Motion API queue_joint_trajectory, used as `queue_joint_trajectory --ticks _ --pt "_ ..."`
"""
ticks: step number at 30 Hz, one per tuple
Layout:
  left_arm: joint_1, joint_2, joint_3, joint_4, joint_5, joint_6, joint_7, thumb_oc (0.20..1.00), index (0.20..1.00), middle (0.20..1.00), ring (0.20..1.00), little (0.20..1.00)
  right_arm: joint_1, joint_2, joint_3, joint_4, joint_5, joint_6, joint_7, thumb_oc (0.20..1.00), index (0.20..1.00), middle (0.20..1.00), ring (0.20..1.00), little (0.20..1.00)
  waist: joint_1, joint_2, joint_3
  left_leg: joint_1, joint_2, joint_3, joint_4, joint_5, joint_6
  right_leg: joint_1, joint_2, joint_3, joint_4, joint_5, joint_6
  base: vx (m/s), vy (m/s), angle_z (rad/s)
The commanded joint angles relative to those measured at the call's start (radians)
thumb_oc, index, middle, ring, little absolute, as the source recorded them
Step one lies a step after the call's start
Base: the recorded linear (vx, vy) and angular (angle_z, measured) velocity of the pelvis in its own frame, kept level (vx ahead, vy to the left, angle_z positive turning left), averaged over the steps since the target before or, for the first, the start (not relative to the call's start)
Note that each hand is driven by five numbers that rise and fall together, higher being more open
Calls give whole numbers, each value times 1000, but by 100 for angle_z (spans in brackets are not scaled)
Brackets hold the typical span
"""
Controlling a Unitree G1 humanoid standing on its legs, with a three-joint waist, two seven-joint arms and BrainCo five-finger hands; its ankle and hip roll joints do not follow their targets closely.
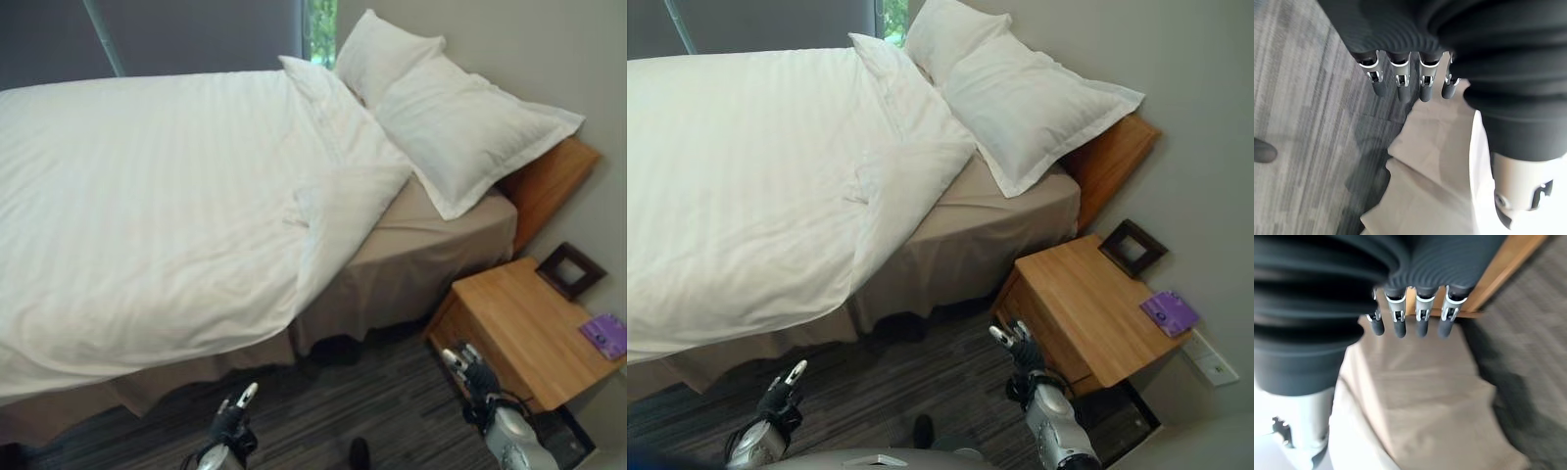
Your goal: Making the bed.
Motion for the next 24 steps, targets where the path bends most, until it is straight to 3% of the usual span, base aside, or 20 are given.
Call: queue_joint_trajectory --ticks 1,14,15,19,22,24 --pt "-67 15 -2 14 30 -22 -17 1000 1000 1000 1000 1000 27 -19 -23 -28 25 -31 1 1000 1000 1000 1000 1000 -17 37 -12 39 -14 -46 -27 33 -3 54 -45 8 47 -95 171 53 -36 -4" --pt "-95 13 -34 -33 26 -30 -21 1000 1000 1000 1000 1000 34 -40 1 -21 -28 -14 25 1000 1000 1000 1000 1000 -37 45 -15 44 1 -43 -20 43 -22 68 -30 26 40 -107 158 23 -51 -1" --pt "-37 6 -60 -344 56 -28 6 1000 1000 1000 1000 1000 143 -95 -55 -224 -255 -13 -2 1000 1000 1000 1000 1000 17 69 41 -69 108 52 14 92 -74 65 -139 -253 86 -170 184 0 0 0" --pt "-41 14 -72 -366 48 -26 2 1000 1000 1000 1000 1000 144 -55 -83 -237 -182 -24 -25 1000 1000 1000 1000 1000 8 69 43 -68 103 66 12 91 -68 59 -155 -242 88 -155 194 7 122 1" --pt "-29 23 -43 -382 25 -28 -2 1000 1000 1000 1000 1000 119 -40 -57 -226 -170 -15 -4 1000 1000 1000 1000 1000 30 59 60 -76 88 90 55 59 -52 61 -190 -233 94 -147 210 24 181 -24" --pt "-18 27 -15 -369 20 -32 7 1000 1000 1000 1000 1000 104 -44 -38 -232 -196 -9 4 1000 1000 1000 1000 1000 44 61 74 -71 73 110 57 36 -30 23 -222 -237 168 -140 224 -6 170 -16"
